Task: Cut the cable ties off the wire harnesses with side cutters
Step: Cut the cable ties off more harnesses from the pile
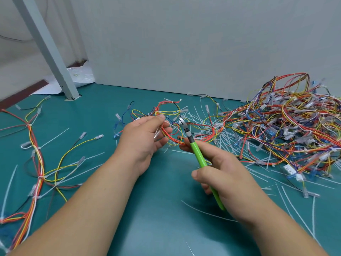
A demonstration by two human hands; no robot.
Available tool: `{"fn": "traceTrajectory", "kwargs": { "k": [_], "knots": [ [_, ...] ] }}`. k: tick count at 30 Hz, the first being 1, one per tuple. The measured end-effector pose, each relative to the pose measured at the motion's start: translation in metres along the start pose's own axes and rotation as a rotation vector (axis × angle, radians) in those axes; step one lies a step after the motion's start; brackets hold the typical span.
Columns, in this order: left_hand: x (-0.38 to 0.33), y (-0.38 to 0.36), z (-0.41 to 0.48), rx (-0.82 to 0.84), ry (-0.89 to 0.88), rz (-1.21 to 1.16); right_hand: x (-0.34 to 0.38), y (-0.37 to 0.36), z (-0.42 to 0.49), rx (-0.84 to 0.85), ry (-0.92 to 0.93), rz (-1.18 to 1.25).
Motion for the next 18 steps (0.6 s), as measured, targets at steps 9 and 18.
{"fn": "traceTrajectory", "kwargs": {
  "k": [9,18],
  "knots": [
    [0.0,0.003,0.001,0.012,0.116,-0.04,-0.003,0.004,0.001,-0.043,-0.018,0.005],
    [0.001,-0.003,-0.001,0.09,0.212,-0.137,-0.012,0.002,0.007,-0.09,-0.122,0.038]
  ]
}}
Point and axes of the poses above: each hand's wrist, its own z-axis towards the middle knuckle, its own y-axis out of the back of the hand, x = y × z, the point moved 3 cm from there along z, towards the middle knuckle, and after that the axes turned 11 degrees about -y, right-handed, at the moved point
